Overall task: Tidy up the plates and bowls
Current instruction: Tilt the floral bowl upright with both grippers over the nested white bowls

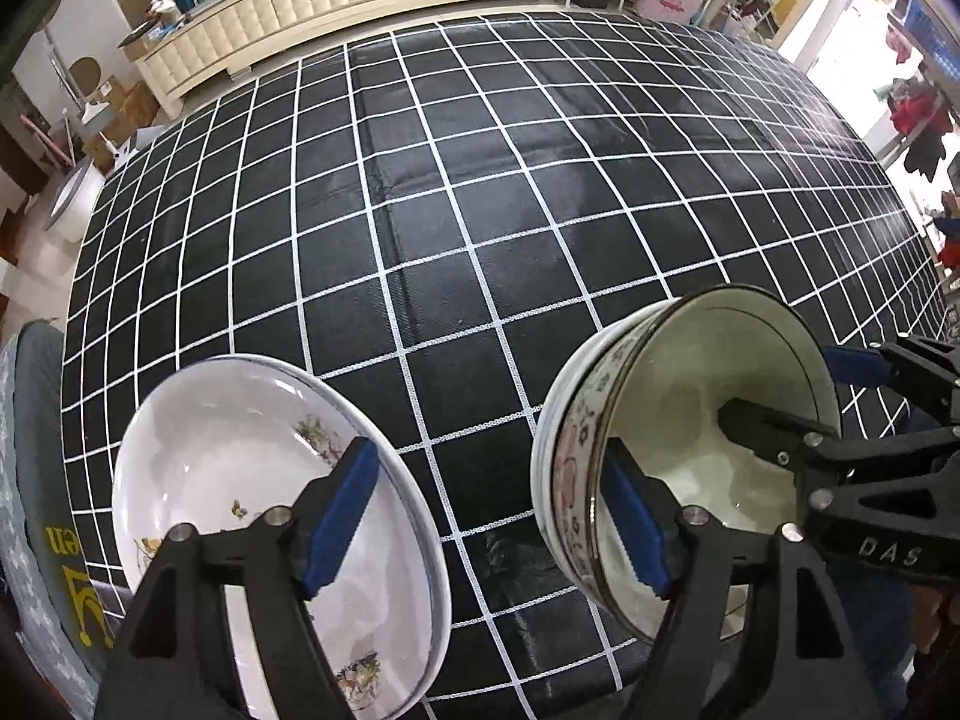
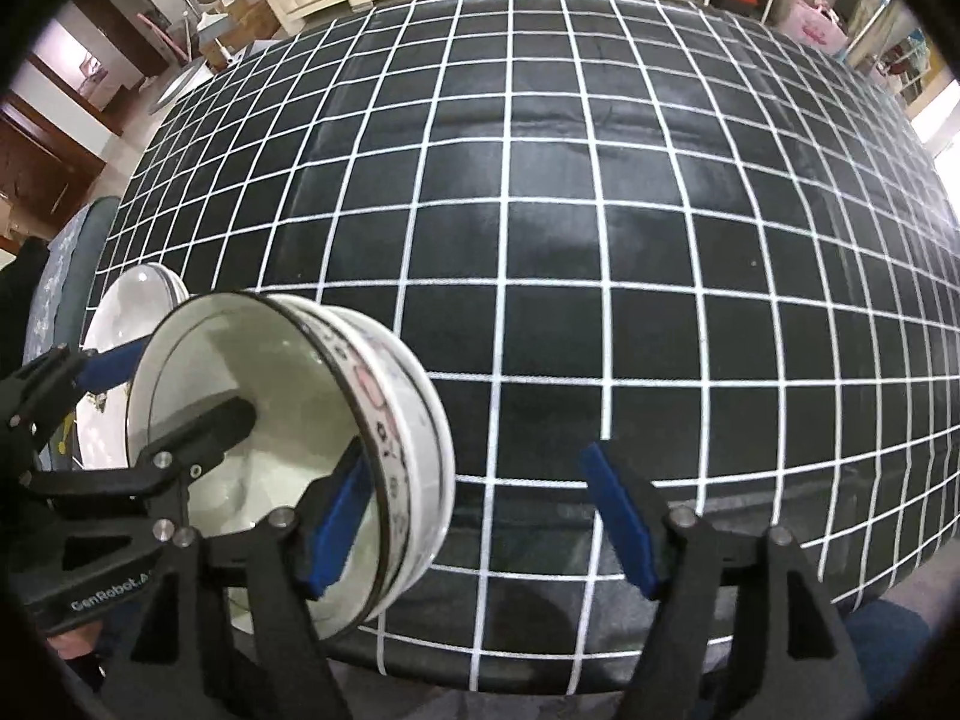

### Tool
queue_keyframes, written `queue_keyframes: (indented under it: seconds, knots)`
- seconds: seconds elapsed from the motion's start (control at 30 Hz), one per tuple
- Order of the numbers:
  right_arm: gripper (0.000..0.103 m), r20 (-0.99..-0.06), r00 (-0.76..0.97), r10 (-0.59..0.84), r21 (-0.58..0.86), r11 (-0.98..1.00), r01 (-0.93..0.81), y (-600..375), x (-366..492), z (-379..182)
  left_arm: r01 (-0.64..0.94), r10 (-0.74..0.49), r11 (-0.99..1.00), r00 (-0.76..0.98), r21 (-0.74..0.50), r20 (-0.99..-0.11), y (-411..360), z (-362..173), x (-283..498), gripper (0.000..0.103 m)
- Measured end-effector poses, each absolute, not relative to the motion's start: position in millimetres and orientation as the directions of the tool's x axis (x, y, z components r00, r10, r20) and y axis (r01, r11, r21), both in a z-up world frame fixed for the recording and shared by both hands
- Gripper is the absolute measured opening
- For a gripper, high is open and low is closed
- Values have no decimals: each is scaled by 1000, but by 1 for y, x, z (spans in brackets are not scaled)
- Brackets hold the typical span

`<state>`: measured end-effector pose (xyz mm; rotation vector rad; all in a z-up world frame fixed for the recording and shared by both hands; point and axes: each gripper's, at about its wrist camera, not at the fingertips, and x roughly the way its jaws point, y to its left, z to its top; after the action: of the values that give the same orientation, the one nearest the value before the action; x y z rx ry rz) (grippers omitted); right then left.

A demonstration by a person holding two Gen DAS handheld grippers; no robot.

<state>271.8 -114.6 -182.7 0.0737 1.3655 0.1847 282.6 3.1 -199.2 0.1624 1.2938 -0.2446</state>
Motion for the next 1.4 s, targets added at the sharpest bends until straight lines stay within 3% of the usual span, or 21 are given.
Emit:
queue_keyframes:
  seconds: [0.2,0.73,0.93,1.27,1.4]
  knots:
    - [76,-958,179,223,217,975,-49,-127,268,-186,333,-99,943,243,-13,-965,-9,-197,283,72]
    - [75,-938,148,314,319,948,7,-150,261,-189,282,-265,933,124,-222,-956,-6,-216,288,67]
    - [59,-912,148,383,390,921,15,-158,256,-189,249,-333,920,91,-303,-938,-7,-223,280,65]
    - [58,-899,191,393,405,914,27,-156,249,-189,294,-338,912,142,-286,-931,-15,-226,256,64]
    - [58,-842,169,513,533,839,108,-167,253,-203,260,-357,914,150,-312,-922,-14,-228,255,64]
